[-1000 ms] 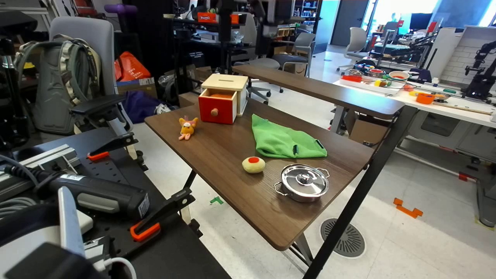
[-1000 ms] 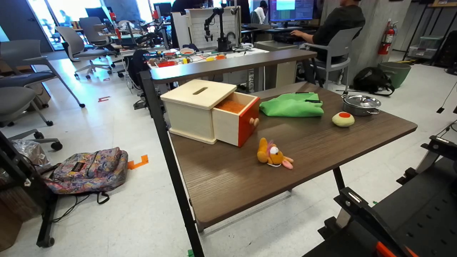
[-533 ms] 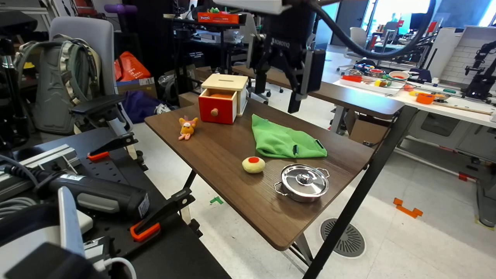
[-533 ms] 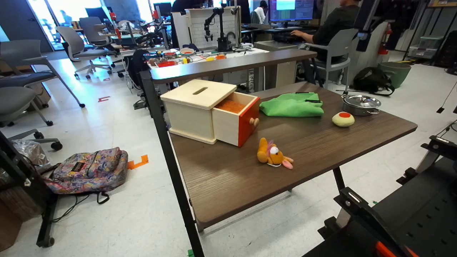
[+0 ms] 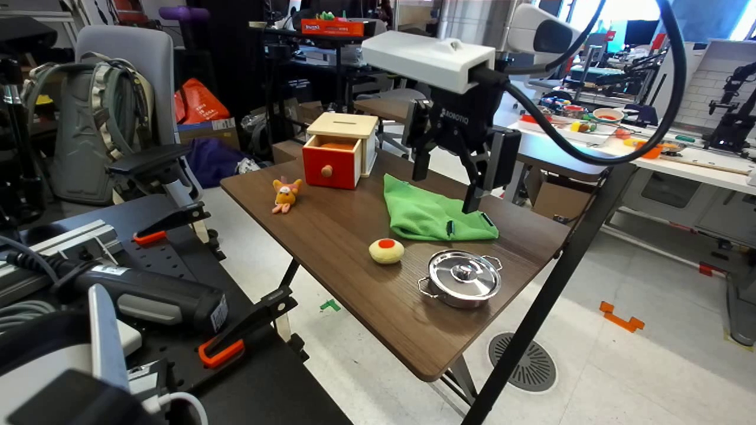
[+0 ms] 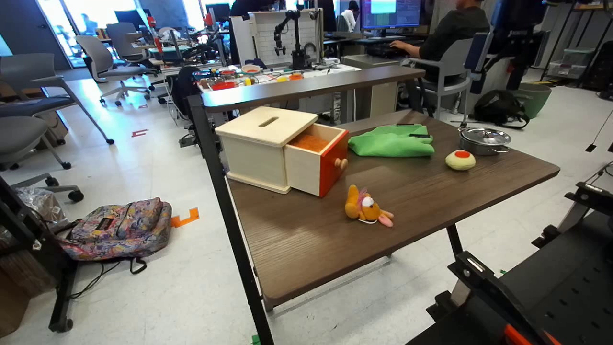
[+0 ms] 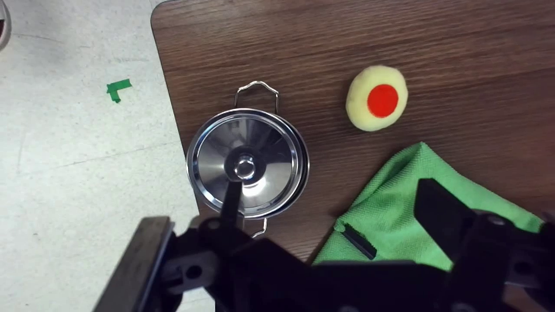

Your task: Uncover the pot

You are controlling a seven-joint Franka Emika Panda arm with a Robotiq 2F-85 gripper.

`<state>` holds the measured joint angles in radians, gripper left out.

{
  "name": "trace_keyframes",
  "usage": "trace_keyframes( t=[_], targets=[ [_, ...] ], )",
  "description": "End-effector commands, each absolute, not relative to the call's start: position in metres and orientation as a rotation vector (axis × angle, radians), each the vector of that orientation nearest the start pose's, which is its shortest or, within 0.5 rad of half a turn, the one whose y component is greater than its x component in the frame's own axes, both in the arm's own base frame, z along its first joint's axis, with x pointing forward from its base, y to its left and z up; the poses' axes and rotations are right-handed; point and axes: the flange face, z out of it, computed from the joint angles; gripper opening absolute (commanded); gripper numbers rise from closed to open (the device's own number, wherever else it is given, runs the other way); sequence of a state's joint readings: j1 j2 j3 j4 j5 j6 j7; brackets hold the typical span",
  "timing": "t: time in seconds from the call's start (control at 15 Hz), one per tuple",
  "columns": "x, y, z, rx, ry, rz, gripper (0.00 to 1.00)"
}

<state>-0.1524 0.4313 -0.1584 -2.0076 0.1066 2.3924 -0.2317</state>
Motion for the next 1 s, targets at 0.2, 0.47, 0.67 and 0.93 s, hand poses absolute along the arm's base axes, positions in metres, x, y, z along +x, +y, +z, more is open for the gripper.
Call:
trace_keyframes(
  t=[0.2, 0.47, 0.67, 0.93],
  targets=[
    [0.58, -0.183, 0.226, -3.131, 0.28, 0.025, 1.0],
    [0.583, -0.191, 0.213, -3.133, 0.355, 0.012, 1.0],
    [0.585, -0.199, 0.2, -3.139, 0.411, -0.004, 1.0],
    [0.588, -0.208, 0.183, -3.137, 0.452, 0.004, 1.0]
  ],
)
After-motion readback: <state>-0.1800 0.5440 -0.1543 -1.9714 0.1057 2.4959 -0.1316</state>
